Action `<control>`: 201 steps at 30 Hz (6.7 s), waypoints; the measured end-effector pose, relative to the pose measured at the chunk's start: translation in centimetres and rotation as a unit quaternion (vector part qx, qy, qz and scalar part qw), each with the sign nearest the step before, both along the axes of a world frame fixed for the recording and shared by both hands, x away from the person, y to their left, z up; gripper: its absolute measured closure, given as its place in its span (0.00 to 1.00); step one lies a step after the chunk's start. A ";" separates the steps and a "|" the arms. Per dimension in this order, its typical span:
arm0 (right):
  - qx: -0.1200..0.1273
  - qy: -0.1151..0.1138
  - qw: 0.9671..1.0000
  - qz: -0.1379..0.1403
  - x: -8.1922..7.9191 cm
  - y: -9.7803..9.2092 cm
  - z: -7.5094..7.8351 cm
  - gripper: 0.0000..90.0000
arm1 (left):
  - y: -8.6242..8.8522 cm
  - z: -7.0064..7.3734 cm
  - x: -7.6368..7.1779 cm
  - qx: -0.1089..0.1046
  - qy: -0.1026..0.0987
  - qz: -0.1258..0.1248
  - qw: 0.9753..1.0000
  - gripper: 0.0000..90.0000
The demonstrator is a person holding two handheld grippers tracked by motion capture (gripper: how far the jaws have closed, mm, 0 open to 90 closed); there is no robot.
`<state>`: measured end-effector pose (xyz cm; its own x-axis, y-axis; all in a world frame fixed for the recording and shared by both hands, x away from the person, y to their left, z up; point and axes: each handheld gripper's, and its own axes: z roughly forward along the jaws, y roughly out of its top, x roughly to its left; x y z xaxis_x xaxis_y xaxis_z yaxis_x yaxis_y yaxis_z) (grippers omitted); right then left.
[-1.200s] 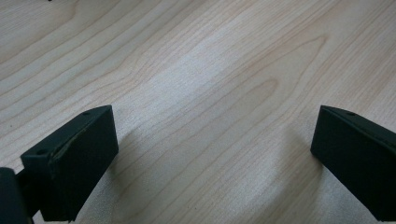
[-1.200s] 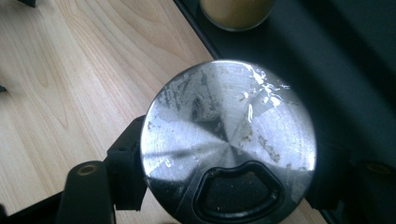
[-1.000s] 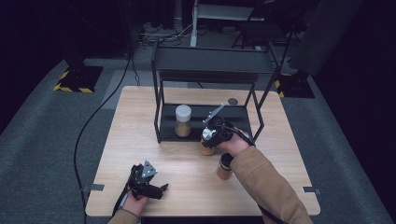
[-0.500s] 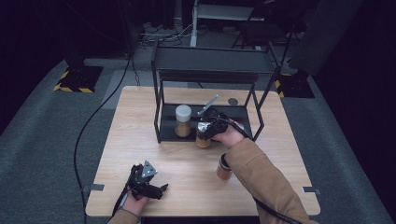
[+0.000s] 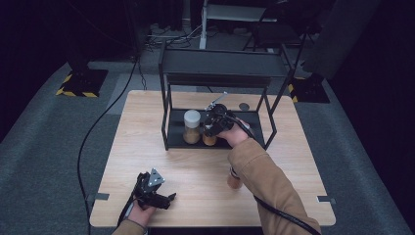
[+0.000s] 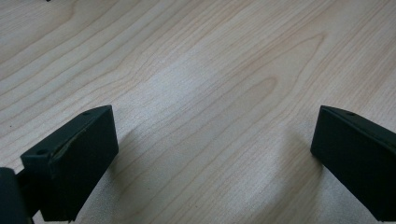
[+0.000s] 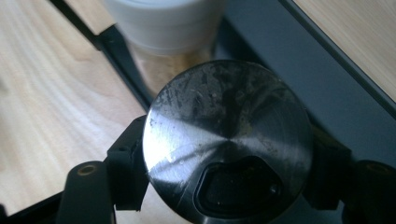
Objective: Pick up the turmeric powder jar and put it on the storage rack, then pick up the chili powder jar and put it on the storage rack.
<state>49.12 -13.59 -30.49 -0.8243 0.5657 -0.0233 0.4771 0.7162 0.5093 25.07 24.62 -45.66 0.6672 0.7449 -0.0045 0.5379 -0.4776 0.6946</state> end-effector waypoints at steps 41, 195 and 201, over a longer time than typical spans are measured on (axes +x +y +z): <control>0.031 -0.076 0.996 -0.017 -7.2 -4.9 3.1 0.12 | -0.1 0.0 0.1 0.000 0.002 0.002 1.000 0.00; 0.013 -0.037 0.999 0.016 -14.5 -10.3 -0.3 0.35 | -0.1 0.0 0.1 0.000 0.000 -0.002 1.000 0.00; 0.012 -0.044 0.999 0.015 -14.3 -10.6 0.9 0.35 | -0.3 0.0 0.1 0.002 -0.001 0.000 1.000 0.00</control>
<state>34.85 -24.22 -29.54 -0.8360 0.5424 -0.0828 0.4088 0.7164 0.5654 25.15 24.35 -45.65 0.6667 0.7454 -0.0009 0.5373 -0.4797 0.6936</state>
